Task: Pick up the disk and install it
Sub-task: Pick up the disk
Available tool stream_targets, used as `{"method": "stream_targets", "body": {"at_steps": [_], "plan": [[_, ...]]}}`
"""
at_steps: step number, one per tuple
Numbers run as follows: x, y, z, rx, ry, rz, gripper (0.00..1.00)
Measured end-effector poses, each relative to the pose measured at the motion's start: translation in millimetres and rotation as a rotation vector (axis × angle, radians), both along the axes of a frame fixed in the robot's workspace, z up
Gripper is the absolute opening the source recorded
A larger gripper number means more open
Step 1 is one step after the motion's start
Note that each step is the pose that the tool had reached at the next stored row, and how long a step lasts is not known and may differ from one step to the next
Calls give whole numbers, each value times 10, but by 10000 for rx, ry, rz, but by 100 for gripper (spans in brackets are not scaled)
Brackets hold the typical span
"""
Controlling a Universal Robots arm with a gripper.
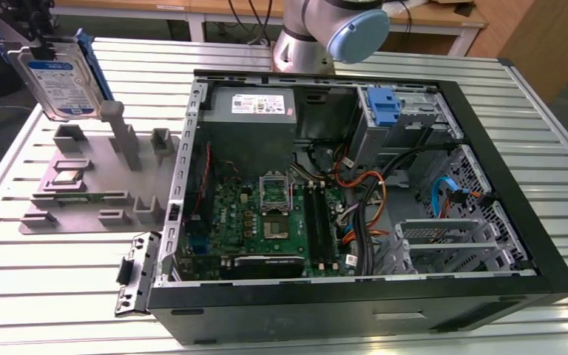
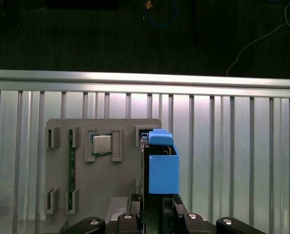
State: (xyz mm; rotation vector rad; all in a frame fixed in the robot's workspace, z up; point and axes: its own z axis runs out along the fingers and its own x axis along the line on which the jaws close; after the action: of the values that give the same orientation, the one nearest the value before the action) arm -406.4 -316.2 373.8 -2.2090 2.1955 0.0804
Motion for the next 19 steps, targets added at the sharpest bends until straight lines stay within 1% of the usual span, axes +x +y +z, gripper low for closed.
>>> {"method": "stream_targets", "body": {"at_steps": [5,13,19], "plan": [[0,1,59,-6,-3,-1,35],[0,1,66,-9,-3,-1,35],[-1,1,102,-10,-2,-1,35]]}}
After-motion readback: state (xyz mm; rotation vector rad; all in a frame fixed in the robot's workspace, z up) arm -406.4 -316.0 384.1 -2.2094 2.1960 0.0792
